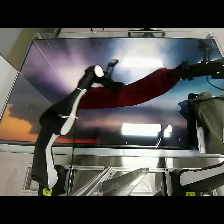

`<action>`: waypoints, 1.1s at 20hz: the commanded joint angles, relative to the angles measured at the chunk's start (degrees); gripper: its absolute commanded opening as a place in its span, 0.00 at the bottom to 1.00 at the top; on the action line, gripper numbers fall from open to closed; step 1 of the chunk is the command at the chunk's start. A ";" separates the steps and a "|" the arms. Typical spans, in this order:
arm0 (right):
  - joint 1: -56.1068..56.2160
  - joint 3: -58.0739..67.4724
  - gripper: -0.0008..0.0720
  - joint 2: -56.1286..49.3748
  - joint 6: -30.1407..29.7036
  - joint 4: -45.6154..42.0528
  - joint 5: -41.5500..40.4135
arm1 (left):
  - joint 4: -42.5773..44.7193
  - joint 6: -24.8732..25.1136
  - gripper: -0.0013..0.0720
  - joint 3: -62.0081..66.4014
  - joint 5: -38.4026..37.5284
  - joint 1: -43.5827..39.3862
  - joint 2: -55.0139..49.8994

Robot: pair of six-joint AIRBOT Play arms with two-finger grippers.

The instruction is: Fold the shirts.

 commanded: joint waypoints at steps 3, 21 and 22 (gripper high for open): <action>0.96 0.90 0.04 4.87 3.43 2.84 3.02 | -4.35 0.00 0.05 0.04 7.21 -6.60 -3.80; 37.68 0.87 0.04 -2.47 1.22 8.35 -35.67 | -28.87 6.58 0.05 0.00 -16.46 35.10 47.93; 42.64 0.87 0.04 -5.38 -0.57 8.33 -41.55 | -28.83 6.71 0.05 0.00 -17.44 37.09 49.37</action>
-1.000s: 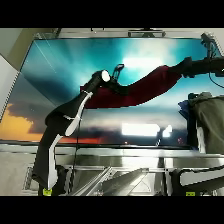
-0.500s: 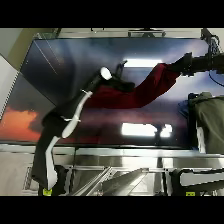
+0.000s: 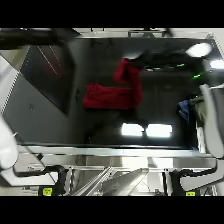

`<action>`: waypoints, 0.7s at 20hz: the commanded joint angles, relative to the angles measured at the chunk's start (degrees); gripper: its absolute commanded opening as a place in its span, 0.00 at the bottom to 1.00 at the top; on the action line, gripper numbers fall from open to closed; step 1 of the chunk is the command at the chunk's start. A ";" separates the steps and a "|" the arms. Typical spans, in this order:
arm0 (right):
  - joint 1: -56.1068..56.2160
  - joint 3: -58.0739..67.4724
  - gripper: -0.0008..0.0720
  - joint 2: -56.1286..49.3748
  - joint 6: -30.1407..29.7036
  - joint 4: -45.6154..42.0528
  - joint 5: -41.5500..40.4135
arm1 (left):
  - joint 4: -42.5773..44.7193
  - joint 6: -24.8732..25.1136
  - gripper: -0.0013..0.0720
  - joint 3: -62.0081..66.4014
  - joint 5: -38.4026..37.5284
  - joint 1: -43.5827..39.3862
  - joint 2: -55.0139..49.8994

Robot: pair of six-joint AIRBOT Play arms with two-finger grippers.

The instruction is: Fold the shirts.

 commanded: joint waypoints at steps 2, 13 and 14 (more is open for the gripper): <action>20.55 0.07 0.10 -12.46 -5.40 0.48 -29.16 | -4.20 1.38 0.05 -0.07 -4.83 10.23 8.68; -2.73 0.04 0.64 -5.49 6.75 -17.18 1.51 | -6.64 6.34 0.05 -15.17 -6.08 11.37 13.20; -5.73 0.04 0.91 -4.39 9.57 -22.62 5.46 | -6.64 6.88 0.05 -16.72 -6.12 11.37 13.70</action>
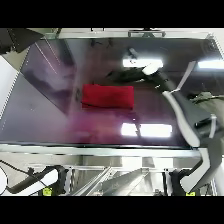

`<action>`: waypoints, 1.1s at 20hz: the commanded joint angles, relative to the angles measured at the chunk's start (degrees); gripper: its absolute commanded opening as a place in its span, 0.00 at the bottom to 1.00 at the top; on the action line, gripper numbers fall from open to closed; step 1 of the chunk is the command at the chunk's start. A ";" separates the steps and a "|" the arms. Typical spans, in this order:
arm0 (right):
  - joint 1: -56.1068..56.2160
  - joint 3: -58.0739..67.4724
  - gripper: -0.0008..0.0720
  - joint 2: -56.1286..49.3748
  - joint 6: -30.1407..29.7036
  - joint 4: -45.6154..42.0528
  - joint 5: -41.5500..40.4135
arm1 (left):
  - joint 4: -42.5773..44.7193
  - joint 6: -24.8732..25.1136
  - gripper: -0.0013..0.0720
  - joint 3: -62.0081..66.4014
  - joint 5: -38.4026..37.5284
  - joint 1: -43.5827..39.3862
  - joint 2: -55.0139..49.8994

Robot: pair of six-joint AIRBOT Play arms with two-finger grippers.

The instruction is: Fold the shirts.

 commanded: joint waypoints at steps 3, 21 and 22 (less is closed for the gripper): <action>-14.21 -1.44 0.98 3.80 11.80 -21.77 21.51 | -0.24 4.09 0.05 -8.13 0.35 0.11 3.13; -5.77 0.35 0.04 -10.88 3.08 7.37 13.53 | -0.11 6.43 0.05 -10.58 1.03 0.13 4.44; -6.60 2.58 0.04 -9.97 3.87 7.39 13.09 | -0.13 6.43 0.05 -10.58 1.03 0.13 4.44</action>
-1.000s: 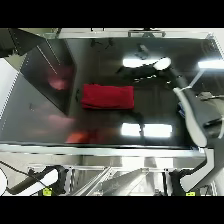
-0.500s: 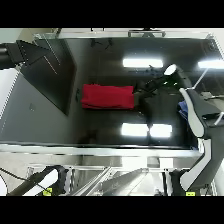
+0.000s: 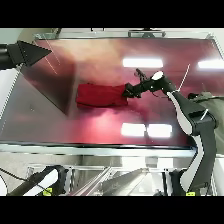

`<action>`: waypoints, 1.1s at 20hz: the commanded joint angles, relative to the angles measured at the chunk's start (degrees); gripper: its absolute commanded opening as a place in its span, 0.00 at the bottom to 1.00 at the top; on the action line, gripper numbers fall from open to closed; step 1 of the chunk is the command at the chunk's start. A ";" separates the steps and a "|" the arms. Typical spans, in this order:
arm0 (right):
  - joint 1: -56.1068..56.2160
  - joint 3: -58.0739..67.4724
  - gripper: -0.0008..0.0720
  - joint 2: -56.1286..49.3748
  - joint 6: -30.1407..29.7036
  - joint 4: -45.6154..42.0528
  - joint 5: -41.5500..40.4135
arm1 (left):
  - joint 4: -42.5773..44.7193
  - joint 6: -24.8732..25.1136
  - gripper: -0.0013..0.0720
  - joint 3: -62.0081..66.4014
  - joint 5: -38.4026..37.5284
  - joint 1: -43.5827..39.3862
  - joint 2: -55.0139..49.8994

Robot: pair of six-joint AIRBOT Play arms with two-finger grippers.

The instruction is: Fold the shirts.

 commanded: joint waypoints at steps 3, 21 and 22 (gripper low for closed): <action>-5.55 10.40 0.04 5.40 4.85 4.74 -3.65 | 0.04 0.07 0.05 -0.02 0.04 0.07 0.04; -55.89 -14.49 0.04 54.01 33.99 -60.72 34.25 | 0.09 0.11 0.05 -0.04 -1.60 0.04 0.04; -57.51 -20.28 0.04 55.47 33.99 -60.87 33.35 | 0.09 0.11 0.05 -0.04 -2.10 0.04 0.04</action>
